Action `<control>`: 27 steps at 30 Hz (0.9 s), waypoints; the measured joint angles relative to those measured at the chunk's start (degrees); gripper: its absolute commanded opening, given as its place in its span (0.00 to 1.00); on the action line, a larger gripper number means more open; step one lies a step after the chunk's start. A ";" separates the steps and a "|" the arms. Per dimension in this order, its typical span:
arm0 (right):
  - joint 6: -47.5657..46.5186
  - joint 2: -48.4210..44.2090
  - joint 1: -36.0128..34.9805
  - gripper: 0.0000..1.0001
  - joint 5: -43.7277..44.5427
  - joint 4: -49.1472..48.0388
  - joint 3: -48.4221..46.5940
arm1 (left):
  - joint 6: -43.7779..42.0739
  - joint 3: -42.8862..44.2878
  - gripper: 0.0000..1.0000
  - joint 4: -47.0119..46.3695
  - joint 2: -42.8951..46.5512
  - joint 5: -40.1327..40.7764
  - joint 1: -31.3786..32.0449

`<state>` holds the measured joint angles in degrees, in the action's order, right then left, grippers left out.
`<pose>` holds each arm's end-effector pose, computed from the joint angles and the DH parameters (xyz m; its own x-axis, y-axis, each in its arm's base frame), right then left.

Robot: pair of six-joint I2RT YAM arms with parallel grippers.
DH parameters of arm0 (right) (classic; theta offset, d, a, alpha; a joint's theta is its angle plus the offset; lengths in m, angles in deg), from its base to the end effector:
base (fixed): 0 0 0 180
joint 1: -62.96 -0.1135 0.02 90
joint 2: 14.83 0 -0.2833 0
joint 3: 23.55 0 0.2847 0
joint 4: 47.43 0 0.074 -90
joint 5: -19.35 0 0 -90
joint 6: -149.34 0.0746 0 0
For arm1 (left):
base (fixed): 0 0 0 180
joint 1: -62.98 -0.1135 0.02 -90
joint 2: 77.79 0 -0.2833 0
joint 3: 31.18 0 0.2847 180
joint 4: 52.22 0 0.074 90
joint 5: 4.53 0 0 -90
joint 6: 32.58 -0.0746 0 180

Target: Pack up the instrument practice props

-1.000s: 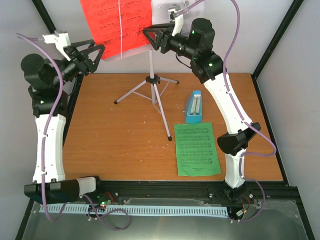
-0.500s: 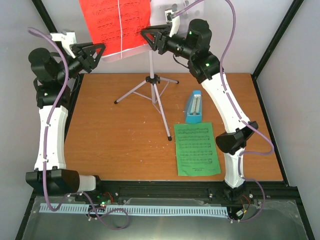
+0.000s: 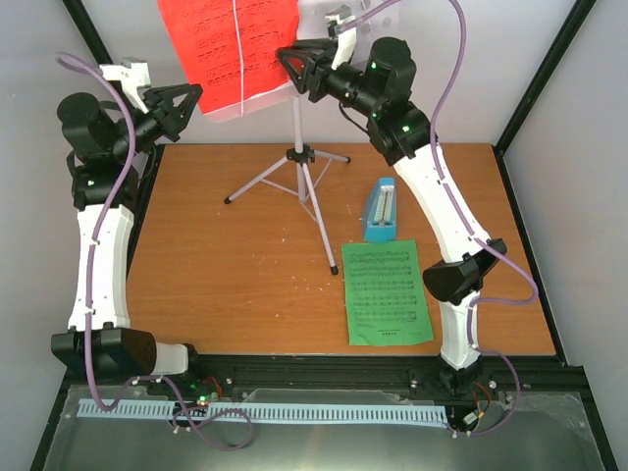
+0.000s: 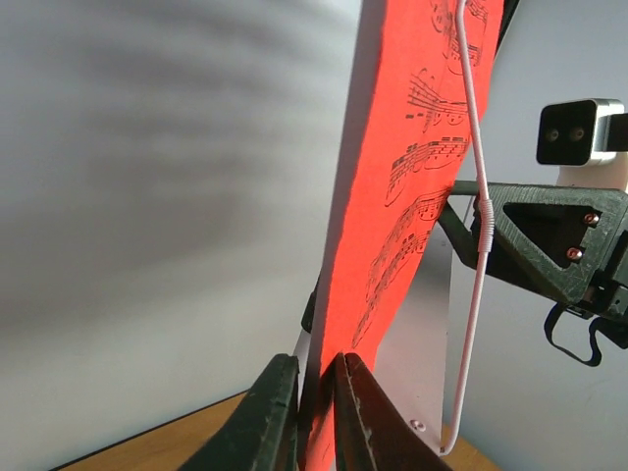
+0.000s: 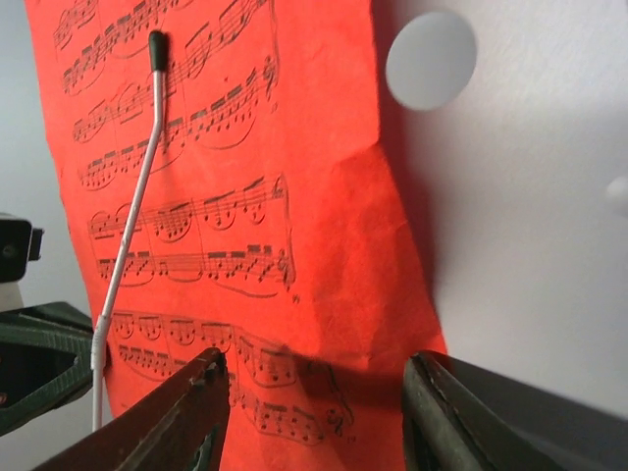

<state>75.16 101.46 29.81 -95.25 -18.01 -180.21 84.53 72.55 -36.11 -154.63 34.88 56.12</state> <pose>0.4030 0.3003 0.5788 -0.0758 0.2465 -0.9662 -0.8509 0.4891 0.1916 0.3332 -0.0180 0.5408 -0.1435 -0.3087 -0.9403 0.6879 0.6519 -0.3190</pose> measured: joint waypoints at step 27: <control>5.03 1.29 3.34 0.57 -4.17 -10.40 -3.32 | -0.13 1.09 0.03 0.42 -0.48 -1.70 -0.04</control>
<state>80.18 102.75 33.15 -99.43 -28.41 -183.53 84.40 73.65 -35.70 -155.11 33.18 56.08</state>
